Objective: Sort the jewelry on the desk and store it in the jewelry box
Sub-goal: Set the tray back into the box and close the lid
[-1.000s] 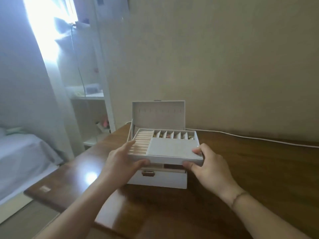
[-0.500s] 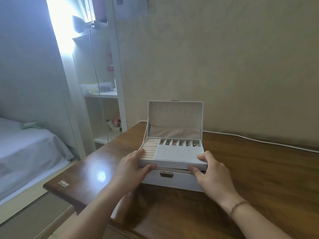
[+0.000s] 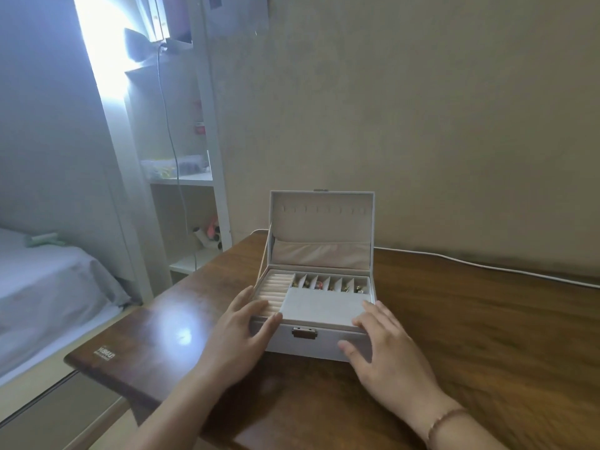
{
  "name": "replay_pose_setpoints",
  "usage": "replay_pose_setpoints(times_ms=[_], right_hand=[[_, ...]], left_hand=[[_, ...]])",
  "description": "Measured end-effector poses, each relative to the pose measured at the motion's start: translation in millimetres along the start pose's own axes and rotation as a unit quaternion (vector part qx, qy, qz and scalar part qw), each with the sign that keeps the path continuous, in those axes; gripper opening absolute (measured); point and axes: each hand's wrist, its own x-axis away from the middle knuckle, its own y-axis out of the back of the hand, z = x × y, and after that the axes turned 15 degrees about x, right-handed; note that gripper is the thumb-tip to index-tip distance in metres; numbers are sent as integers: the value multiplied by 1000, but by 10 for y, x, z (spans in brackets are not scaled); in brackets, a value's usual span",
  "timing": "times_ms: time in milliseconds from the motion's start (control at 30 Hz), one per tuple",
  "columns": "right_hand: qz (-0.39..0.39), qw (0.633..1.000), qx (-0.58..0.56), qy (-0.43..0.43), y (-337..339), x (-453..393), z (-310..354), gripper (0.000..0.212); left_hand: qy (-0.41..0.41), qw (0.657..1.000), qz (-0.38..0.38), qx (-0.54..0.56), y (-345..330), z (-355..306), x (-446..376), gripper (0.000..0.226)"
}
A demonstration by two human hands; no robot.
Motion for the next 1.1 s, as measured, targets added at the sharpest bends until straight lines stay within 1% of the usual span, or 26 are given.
replay_pose_setpoints(times_ms=[67,133,167,200,233,300,333,367,400,500,533,600,667,733,800,833,867,900,967,1033,1100], right_hand=[[9,1000,8,1,0,12,-16,46],[2,1000,-14,2,38,-2,-34,52],[-9,999,-44,-3,77,-38,-39,57],[-23,995,-91,-19,115,-115,-48,60],[-37,987,-149,-46,150,-231,-68,62],[-45,955,-267,-121,223,-586,-142,72],[-35,937,-313,-153,245,-788,-192,78],[-19,919,-353,-178,267,-980,-240,82],[-4,899,-393,-195,284,-1159,-290,81],[40,841,-493,-220,400,-1512,-347,73],[56,828,-511,-222,436,-1572,-351,75],[83,817,-528,-218,490,-1620,-351,80],[93,823,-520,-212,482,-1614,-362,85],[83,831,-512,-198,449,-1548,-390,93],[59,832,-524,-170,444,-1390,-398,116],[47,831,-532,-152,446,-1276,-404,127],[41,831,-539,-133,431,-1152,-409,129],[41,834,-538,-116,404,-1014,-412,123],[44,850,-516,-96,298,-711,-416,101],[56,885,-456,-77,188,-446,-411,86],[63,917,-390,-61,158,-266,-362,74]], left_hand=[[-13,1000,-17,6,-30,44,-6,62],[-29,998,-32,40,-63,106,-16,50],[-36,997,-38,62,-74,135,-19,45],[-38,995,-42,85,-78,163,-19,45],[-31,993,-43,110,-75,183,-22,53],[-2,988,-40,151,-47,194,-33,79],[12,984,-39,171,-31,190,-38,92],[25,980,-40,195,-19,185,-39,101],[34,974,-43,221,-12,194,-44,105],[56,957,-59,279,22,167,-64,96],[63,953,-61,291,28,185,-74,94],[83,943,-57,316,43,228,-82,93],[104,925,-51,361,60,265,-93,92],[113,900,-53,417,75,248,-105,91],[116,876,-54,466,88,215,-116,92],[121,867,-52,480,94,215,-123,98],[122,865,-48,484,104,221,-126,105],[121,865,-44,484,114,233,-128,111],[122,865,-39,485,123,259,-122,114],[125,865,-39,485,128,271,-126,109],[134,866,-29,480,130,247,-118,96]])
